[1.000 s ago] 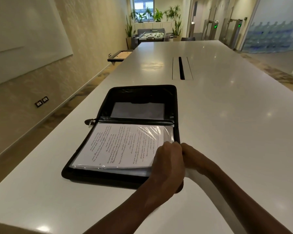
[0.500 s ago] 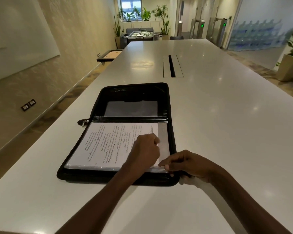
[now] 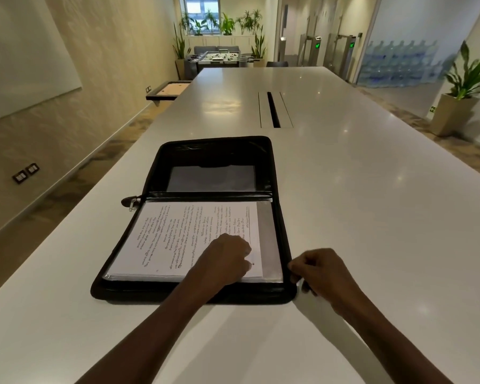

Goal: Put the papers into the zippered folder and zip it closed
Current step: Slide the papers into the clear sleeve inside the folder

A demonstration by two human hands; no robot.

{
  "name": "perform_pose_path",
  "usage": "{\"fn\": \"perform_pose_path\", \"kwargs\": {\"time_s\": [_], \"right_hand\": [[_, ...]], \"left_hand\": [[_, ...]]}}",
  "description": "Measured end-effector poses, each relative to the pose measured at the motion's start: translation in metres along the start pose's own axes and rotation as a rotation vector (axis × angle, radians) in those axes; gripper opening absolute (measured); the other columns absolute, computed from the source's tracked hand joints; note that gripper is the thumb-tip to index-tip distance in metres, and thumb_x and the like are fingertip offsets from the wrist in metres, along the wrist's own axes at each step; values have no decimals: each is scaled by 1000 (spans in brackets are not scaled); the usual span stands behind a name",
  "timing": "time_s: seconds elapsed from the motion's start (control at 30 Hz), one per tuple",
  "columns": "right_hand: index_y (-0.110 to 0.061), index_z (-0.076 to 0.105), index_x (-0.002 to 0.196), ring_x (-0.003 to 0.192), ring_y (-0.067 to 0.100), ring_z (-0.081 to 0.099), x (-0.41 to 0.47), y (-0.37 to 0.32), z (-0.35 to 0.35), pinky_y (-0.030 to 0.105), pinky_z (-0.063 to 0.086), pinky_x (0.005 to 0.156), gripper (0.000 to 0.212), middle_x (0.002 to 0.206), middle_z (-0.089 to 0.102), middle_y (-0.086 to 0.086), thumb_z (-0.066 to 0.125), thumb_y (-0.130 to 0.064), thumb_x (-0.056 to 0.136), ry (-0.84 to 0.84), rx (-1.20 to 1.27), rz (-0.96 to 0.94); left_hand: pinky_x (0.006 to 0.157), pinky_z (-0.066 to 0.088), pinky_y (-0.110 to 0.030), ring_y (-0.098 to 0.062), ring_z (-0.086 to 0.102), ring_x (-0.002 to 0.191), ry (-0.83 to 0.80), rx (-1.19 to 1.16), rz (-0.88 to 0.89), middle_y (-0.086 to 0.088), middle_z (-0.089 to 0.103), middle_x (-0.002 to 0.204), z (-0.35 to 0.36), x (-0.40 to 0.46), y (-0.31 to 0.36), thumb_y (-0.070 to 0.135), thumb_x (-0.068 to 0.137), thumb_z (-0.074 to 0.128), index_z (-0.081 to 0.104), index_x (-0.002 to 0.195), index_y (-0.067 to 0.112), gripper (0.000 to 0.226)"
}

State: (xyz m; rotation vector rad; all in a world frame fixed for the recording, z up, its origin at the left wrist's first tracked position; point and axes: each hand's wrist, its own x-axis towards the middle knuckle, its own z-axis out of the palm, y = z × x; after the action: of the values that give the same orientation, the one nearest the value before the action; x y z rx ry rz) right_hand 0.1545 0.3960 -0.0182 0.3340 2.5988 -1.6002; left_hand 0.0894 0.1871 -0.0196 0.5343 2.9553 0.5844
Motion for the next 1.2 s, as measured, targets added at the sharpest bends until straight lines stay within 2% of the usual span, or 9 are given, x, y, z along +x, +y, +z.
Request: {"fn": "perform_pose_path", "kwargs": {"time_s": [0.1,0.2,0.3,0.47,0.6,0.77,0.97,1.1,1.2], "right_hand": [[-17,78,88,61,-3,65,3,-20,13,7,49,61,12,78,75,-11,67,-16,89,169,-272,-314],[-16,65,127,111,13,64,9,-32,37,25,49,99,33,126,69,1,56,-28,98,102,-422,-509],[-16,31,154,150,15,22,17,-28,58,25,17,117,55,162,28,2,36,-41,105,-44,-650,-565],[-19,-7,157,150,12,-20,15,-1,78,40,-1,126,75,164,-16,-3,6,-63,97,-233,-857,-512],[-18,-11,155,149,12,-24,13,3,80,37,-8,124,88,162,-21,-2,-13,-72,85,-203,-946,-523],[-18,-11,156,149,12,-24,9,-3,79,36,-9,124,86,164,-20,-1,-8,-69,87,-196,-955,-507],[-29,1,158,147,-1,-22,-7,-17,83,29,-5,123,90,163,-19,-14,13,-82,86,-140,-792,-572],[-43,44,141,150,8,10,-22,-18,93,35,25,116,64,165,9,-14,41,-76,86,-139,-801,-673],[-41,64,116,138,11,40,-27,-15,98,34,52,102,39,149,42,-9,52,-62,86,-51,-781,-762]], "left_hand": [[83,57,-34,-18,69,88,152,2,-9,-3,73,97,0,7,-7,22,91,58,73,97,12,19],[109,40,-41,-25,52,127,249,-12,-13,-8,56,137,3,16,-19,29,96,54,57,130,17,37],[117,9,-54,-33,2,149,149,161,-78,-11,6,162,7,19,-38,54,94,43,20,152,23,70],[107,-10,-69,-41,-24,143,-15,205,-180,-12,-24,158,25,10,-63,79,82,12,-10,151,33,86],[106,-15,-68,-40,-23,143,43,241,-156,-11,-23,159,37,6,-72,82,77,-5,-10,151,34,88],[106,-13,-68,-41,-20,144,30,249,-129,-12,-18,160,37,5,-71,83,74,-7,-5,152,32,93],[115,17,-51,-36,14,146,274,-98,-160,-17,21,157,-19,27,-99,60,93,38,33,145,14,69],[92,43,-33,-29,52,115,491,-256,-158,-17,55,120,-74,70,-146,22,95,54,54,118,2,30],[92,43,-42,-38,54,111,526,-240,-267,-26,58,116,-103,102,-183,10,93,49,54,115,-7,29]]}}
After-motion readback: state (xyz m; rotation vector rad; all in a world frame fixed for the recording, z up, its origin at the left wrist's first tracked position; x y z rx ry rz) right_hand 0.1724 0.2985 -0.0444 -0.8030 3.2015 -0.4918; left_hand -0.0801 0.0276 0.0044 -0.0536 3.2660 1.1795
